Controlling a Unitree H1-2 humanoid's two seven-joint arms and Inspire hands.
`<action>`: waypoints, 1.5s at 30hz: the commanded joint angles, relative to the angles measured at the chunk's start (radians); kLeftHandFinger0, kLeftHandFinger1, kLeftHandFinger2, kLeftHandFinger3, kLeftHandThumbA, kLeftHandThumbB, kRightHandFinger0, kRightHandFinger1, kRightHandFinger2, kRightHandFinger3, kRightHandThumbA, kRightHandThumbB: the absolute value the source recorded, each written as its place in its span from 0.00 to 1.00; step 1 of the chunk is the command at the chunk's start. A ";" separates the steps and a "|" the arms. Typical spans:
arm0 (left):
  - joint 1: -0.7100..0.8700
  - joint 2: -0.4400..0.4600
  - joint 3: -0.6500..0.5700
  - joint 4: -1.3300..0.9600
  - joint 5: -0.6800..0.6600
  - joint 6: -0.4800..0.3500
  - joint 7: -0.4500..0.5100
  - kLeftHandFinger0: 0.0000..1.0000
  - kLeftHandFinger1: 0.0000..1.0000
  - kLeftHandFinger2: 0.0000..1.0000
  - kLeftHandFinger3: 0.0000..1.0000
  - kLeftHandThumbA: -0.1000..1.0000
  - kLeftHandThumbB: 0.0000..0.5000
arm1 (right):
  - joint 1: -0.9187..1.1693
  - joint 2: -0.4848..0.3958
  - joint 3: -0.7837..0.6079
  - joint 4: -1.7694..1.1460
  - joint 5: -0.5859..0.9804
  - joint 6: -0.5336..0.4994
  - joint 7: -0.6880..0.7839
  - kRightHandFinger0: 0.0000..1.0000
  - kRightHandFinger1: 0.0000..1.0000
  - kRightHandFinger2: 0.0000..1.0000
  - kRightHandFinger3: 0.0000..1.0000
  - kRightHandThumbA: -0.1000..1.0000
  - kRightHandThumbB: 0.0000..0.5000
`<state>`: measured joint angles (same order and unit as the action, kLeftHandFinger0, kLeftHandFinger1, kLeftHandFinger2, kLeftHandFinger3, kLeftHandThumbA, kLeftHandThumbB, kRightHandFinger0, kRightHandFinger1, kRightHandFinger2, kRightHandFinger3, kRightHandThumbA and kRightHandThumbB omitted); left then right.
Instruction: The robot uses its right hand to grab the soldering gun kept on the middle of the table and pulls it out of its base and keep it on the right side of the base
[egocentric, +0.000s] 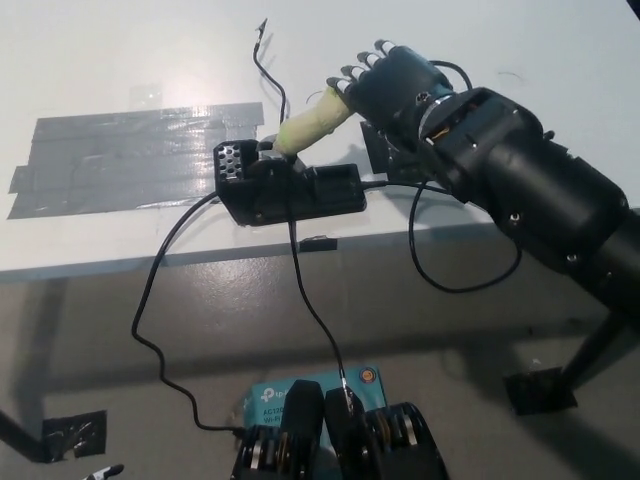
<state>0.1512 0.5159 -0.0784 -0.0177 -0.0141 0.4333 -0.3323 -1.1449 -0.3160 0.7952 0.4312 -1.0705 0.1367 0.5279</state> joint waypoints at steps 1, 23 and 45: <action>0.003 0.034 -0.003 -0.021 0.014 -0.012 -0.022 0.96 0.94 1.00 1.00 0.53 0.23 | 0.039 0.006 -0.067 0.009 -0.051 -0.034 -0.363 0.01 0.00 0.04 1.00 0.09 0.40; 0.005 0.029 0.008 -0.028 0.029 0.004 0.004 0.98 0.93 1.00 1.00 0.65 0.24 | 0.009 -0.025 -0.107 0.097 -0.035 -0.205 -0.774 0.00 0.00 0.25 0.36 0.00 0.19; 0.001 0.036 0.012 -0.025 0.046 0.007 -0.001 0.98 0.89 1.00 1.00 0.77 0.25 | -0.135 -0.144 -0.177 0.176 -0.043 -0.272 -0.794 0.00 0.00 0.01 0.41 0.01 0.33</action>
<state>0.1507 0.5156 -0.0819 -0.0156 0.0154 0.4364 -0.3342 -1.1441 -0.3702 0.7048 0.6462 -1.1020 -0.1439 -0.1620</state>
